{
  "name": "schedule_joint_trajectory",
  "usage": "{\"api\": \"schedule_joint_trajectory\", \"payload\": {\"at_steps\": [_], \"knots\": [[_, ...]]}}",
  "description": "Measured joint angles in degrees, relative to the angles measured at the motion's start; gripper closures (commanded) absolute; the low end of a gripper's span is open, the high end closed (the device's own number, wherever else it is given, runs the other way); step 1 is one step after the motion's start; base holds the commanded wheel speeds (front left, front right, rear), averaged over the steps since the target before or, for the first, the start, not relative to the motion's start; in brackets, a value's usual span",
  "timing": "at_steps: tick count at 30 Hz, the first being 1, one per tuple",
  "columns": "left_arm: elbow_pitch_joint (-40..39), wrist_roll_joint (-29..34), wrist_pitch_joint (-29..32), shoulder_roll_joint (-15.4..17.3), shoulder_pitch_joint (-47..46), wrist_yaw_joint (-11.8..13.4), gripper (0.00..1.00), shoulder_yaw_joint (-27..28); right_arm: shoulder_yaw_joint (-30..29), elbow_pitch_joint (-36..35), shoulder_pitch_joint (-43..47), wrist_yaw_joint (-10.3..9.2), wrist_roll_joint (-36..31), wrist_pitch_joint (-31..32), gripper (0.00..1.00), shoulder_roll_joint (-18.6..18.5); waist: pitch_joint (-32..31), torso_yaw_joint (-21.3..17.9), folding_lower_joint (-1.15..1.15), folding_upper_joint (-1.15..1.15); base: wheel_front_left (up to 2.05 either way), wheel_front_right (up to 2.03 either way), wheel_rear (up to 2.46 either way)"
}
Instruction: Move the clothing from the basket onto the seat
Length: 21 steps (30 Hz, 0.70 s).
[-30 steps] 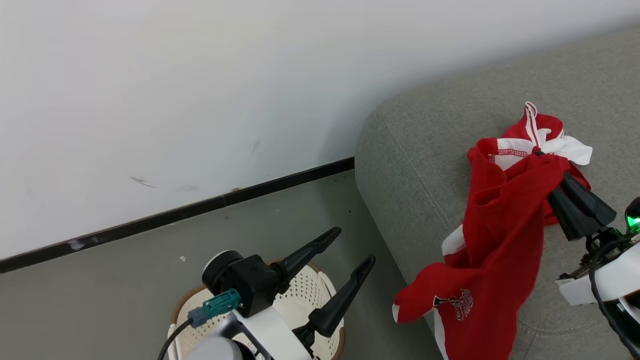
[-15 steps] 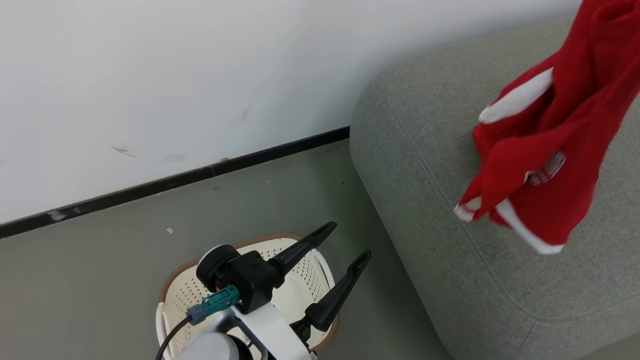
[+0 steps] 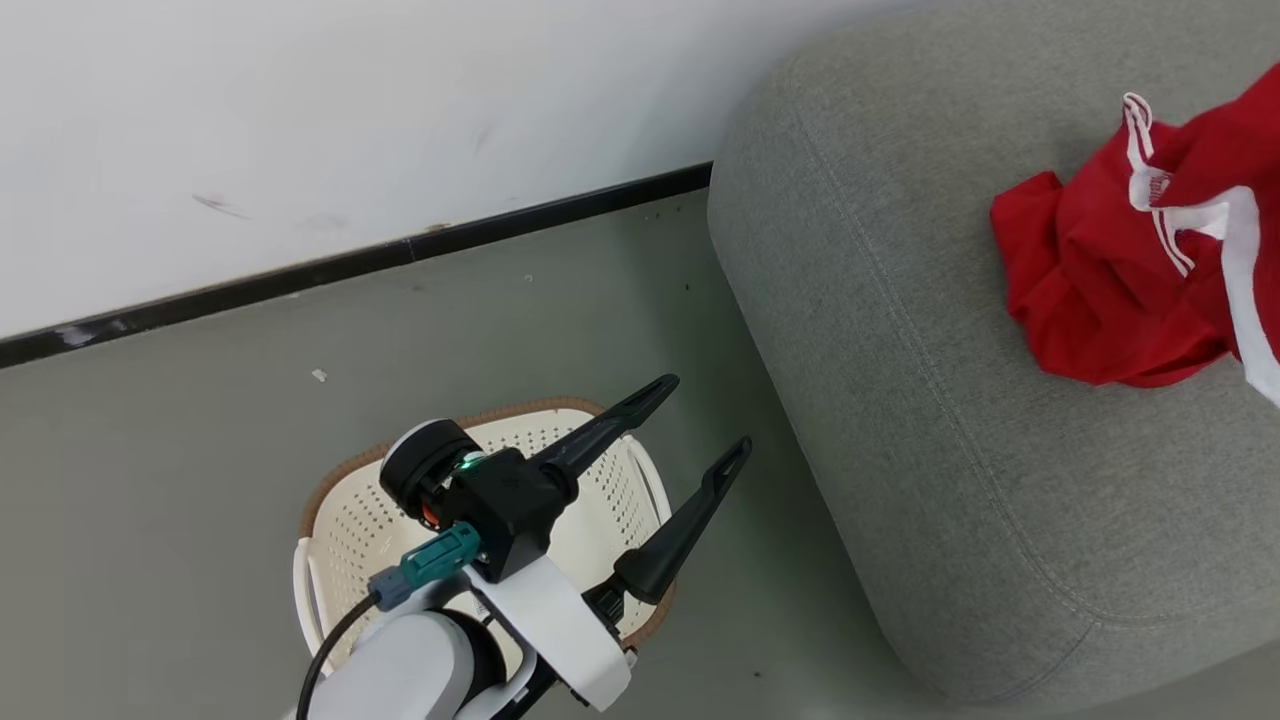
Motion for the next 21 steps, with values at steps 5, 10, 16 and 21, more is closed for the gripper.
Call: {"api": "schedule_joint_trajectory", "payload": {"at_steps": [5, 10, 16, 21], "knots": [[-1.23, 0.99, 1.18, 0.2, -1.85, 0.16, 0.0, -0.11, -2.45, 5.11, -0.07, 0.0, -4.88, -0.41, 1.0, 0.07, 2.89, 0.67, 0.0, 0.0, 0.0, 0.0, 0.0], [-1.99, 2.05, 1.82, 0.29, -3.82, 0.15, 0.0, -0.25, -1.86, 8.1, -0.09, 0.0, -6.84, -2.33, 1.0, 3.01, 5.69, 1.48, 0.0, 0.0, 0.0, 0.0, 0.0], [-2.4, 2.8, 1.94, 0.27, -5.37, 0.14, 0.0, -0.44, 0.74, 12.33, 1.63, 0.0, -8.12, -4.37, 1.0, 8.87, 8.79, 2.36, 0.0, 0.0, 0.0, 0.0, 0.0], [-2.46, 3.19, 1.94, 0.44, -6.39, -0.09, 0.0, -0.51, 0.88, 16.62, 7.23, 0.0, -9.1, -6.03, 1.0, 12.21, 11.04, 2.82, 0.0, 0.0, 0.0, 0.0, 0.0]]}}
